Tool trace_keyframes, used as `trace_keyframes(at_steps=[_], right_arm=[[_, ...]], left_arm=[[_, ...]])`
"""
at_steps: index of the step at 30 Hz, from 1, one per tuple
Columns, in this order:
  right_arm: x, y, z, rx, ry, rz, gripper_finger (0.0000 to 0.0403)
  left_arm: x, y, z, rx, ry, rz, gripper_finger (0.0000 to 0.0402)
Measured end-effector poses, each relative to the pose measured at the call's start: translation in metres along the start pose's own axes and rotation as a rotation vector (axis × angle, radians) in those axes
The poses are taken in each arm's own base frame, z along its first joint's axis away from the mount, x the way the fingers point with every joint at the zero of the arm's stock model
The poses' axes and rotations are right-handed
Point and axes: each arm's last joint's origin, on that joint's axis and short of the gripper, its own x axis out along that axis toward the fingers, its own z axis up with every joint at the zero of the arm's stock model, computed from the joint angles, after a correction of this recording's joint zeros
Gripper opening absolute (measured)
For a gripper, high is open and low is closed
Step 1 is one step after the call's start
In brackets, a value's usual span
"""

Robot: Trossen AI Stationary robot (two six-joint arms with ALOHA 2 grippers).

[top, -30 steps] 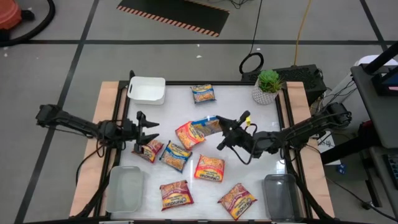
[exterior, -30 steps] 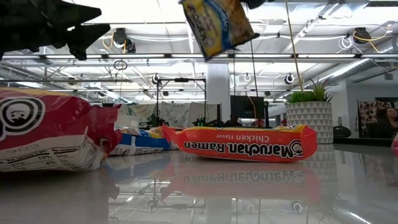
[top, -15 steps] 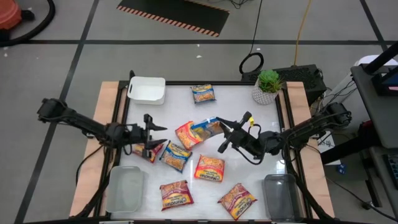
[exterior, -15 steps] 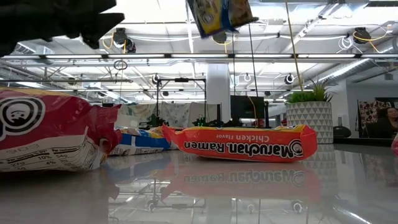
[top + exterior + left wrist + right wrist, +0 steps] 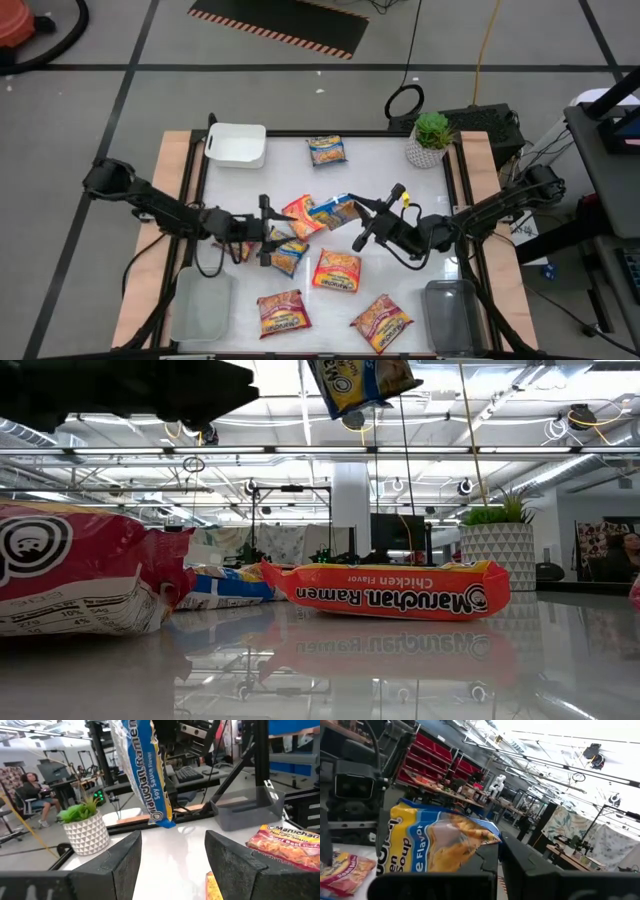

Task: Sort Maruchan noodles
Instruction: Put the middle right blue noodle pack into the black bin

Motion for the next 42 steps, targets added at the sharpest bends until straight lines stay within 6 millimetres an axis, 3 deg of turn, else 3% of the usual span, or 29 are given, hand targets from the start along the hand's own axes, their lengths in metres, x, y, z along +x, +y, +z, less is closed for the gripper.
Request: trace_keyframes(at_steps=[7,16,18,31,42], right_arm=[[-0.001,0.001,0.000,0.005,-0.002,0.004,0.0000],[-0.005,0.004,0.002,0.026,-0.005,0.026,0.0000],[-0.006,0.005,0.002,0.031,-0.004,0.030,0.0000],[-0.005,0.004,0.001,0.093,-0.002,0.031,0.0000],[-0.004,0.003,0.001,0.099,0.000,0.021,0.0000]], left_arm=[[0.025,-0.010,-0.004,-0.016,0.031,-0.016,0.0238],[0.037,-0.006,-0.004,-0.111,0.060,0.131,0.0378],[0.039,-0.005,-0.002,-0.131,0.049,0.130,0.0394],[0.045,-0.006,0.013,-0.315,-0.046,0.066,0.0386],[0.062,-0.010,-0.009,-0.384,-0.012,0.115,0.0386]])
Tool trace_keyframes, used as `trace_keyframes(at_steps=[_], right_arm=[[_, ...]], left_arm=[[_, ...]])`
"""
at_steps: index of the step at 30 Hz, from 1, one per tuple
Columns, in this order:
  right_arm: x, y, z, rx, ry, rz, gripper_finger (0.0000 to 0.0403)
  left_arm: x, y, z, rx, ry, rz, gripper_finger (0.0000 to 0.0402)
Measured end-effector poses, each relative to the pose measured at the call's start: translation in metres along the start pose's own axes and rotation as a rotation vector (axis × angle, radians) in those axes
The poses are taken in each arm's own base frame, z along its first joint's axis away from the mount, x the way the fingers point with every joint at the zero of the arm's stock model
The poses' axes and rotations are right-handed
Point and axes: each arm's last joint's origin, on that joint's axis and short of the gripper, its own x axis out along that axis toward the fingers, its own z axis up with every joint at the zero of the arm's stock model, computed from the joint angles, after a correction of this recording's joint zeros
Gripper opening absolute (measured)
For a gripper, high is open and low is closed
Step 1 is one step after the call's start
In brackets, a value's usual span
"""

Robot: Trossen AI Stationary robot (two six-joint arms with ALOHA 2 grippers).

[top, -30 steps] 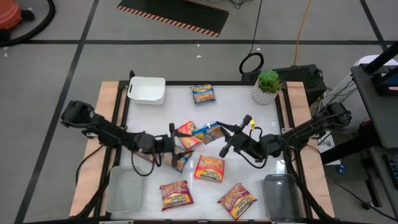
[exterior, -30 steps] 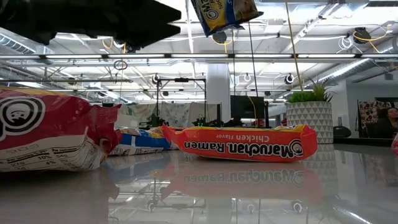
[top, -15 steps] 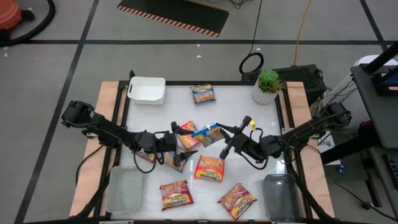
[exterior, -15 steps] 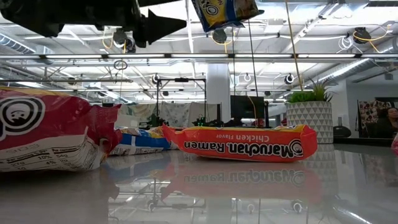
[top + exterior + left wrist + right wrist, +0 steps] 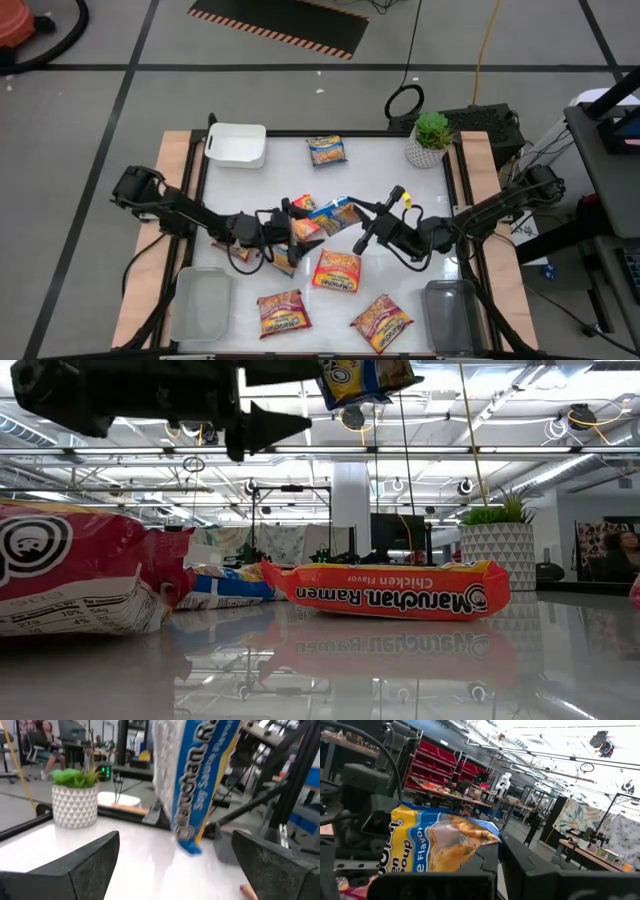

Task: Sort Maruchan noodles
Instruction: Put the middle right blue noodle pack into the black bin

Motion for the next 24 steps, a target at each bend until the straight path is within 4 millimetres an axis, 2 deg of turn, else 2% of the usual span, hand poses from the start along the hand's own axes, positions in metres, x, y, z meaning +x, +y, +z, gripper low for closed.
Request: trace_keyframes(at_steps=[5,9,18,24], right_arm=[[0.001,-0.001,-0.001,0.000,0.002,-0.005,0.0000],[0.001,-0.001,-0.001,0.003,0.002,-0.005,0.0000],[0.001,0.000,-0.001,0.106,0.004,0.001,0.0000],[0.001,0.001,-0.003,0.158,0.018,0.009,0.0000]], left_arm=[[0.011,-0.005,-0.009,-0.003,0.008,0.011,0.0385],[0.017,-0.012,-0.008,0.007,-0.008,0.022,0.0385],[0.018,-0.013,-0.006,-0.003,-0.021,0.086,0.0385],[0.018,-0.012,-0.006,-0.008,-0.025,0.110,0.0343]])
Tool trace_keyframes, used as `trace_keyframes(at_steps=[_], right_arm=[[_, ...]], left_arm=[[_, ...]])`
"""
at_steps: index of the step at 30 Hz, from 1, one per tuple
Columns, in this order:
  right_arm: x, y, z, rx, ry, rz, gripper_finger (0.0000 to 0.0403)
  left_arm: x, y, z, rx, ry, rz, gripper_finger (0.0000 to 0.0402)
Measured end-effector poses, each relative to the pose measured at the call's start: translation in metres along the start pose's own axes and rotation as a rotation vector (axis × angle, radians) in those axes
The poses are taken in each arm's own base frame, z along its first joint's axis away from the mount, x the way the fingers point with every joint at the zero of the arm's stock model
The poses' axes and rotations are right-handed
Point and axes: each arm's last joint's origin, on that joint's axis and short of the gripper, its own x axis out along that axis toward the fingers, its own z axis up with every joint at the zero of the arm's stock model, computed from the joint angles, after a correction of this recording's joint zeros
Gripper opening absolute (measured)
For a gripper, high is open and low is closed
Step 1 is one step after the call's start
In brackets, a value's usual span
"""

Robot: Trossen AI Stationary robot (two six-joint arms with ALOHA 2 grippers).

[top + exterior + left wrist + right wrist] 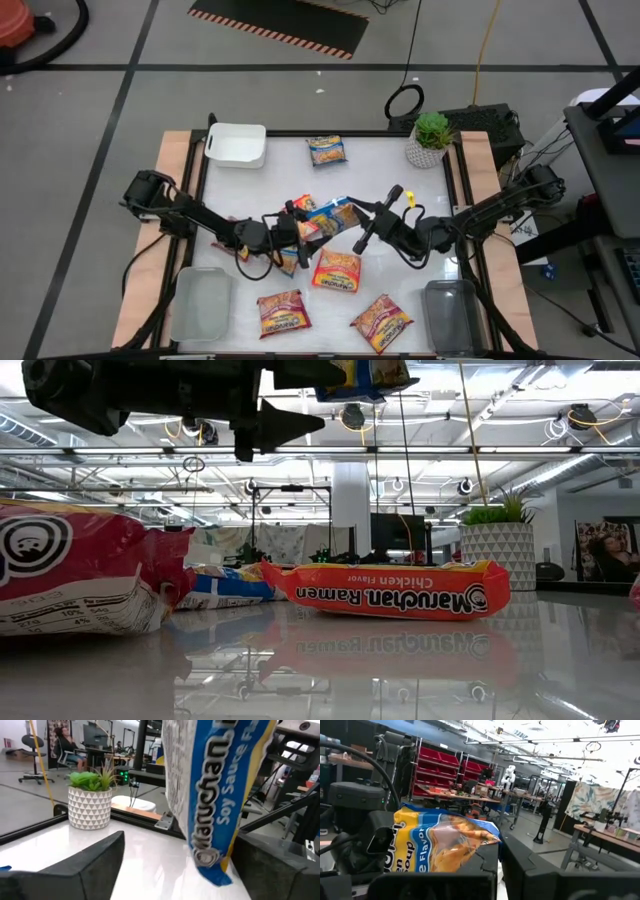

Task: Sort Maruchan noodles
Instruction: Put the middle right blue noodle pack into the black bin

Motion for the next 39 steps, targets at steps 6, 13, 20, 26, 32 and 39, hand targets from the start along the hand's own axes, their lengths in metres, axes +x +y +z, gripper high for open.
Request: trace_keyframes(at_steps=[6,13,20,26,32,39], right_arm=[[0.000,0.001,-0.002,0.016,0.013,0.005,0.0000],[0.000,0.001,-0.003,0.008,0.020,0.007,0.0000],[0.000,0.001,-0.003,-0.013,0.023,0.009,0.0000],[0.000,0.001,-0.003,-0.023,0.023,0.009,0.0000],[0.000,0.001,-0.003,-0.063,0.021,0.009,0.0011],[-0.012,0.005,-0.002,-0.125,0.070,-0.078,0.0066]], left_arm=[[0.000,0.000,0.000,-0.001,-0.003,-0.005,0.0267],[0.000,-0.002,0.000,0.022,0.000,-0.051,0.0183],[0.000,-0.003,0.000,0.065,0.003,-0.090,0.0117],[0.000,-0.003,0.000,0.078,0.006,-0.090,0.0096],[0.000,-0.002,0.000,0.113,0.007,-0.090,0.0094],[0.002,0.002,-0.006,0.190,0.064,-0.073,0.0093]])
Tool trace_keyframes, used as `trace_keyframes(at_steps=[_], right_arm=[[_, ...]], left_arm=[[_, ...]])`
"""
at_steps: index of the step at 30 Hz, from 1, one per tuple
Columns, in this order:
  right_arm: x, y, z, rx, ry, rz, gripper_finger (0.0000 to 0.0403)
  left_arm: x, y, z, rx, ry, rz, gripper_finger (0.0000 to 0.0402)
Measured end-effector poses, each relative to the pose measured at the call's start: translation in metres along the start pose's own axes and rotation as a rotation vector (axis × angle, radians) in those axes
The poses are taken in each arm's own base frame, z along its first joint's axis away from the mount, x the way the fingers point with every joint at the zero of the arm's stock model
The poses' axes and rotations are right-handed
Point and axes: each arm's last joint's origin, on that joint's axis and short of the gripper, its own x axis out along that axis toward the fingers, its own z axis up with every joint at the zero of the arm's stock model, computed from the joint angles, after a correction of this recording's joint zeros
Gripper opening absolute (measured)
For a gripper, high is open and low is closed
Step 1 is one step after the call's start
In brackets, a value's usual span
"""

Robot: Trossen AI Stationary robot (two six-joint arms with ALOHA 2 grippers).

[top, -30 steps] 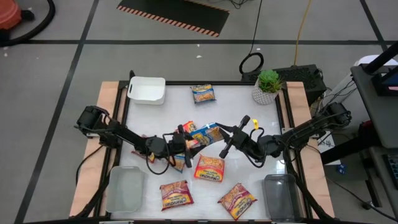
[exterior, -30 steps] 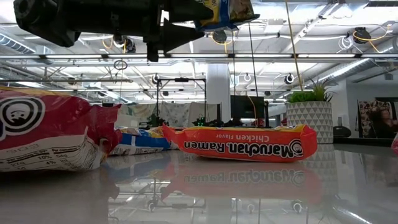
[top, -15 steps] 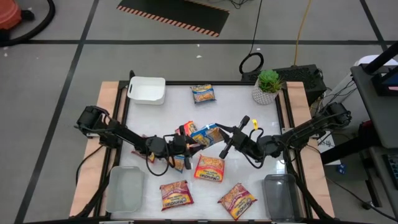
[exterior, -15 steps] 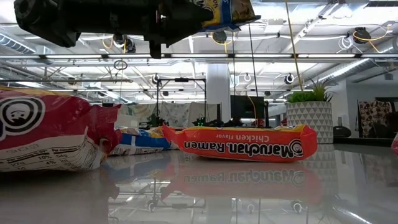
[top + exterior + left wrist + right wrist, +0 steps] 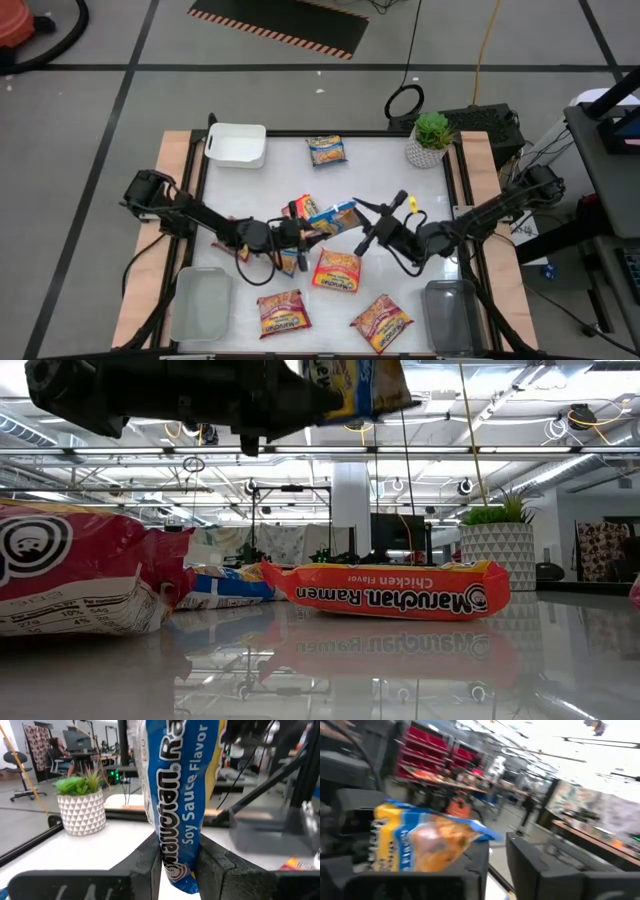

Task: Sort Maruchan noodles
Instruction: Put the middle right blue noodle pack into the black bin

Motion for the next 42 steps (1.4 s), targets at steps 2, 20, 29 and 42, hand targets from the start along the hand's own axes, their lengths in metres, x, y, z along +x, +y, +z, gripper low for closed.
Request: trace_keyframes(at_steps=[2,20,29,42], right_arm=[[-0.006,0.001,0.000,-0.032,0.031,-0.048,0.0091],[-0.041,0.006,0.035,-0.085,0.149,-0.189,0.0171],[-0.034,0.033,0.052,-0.166,0.186,-0.216,0.0172],[-0.010,0.094,0.080,-0.232,0.101,-0.117,0.0172]], left_arm=[[0.001,0.003,-0.003,0.014,0.027,0.008,0.0093],[-0.013,0.020,0.024,0.117,0.178,0.028,0.0092],[-0.039,0.045,0.046,0.160,0.354,-0.014,0.0092],[-0.065,0.058,0.059,0.048,0.468,-0.090,0.0092]])
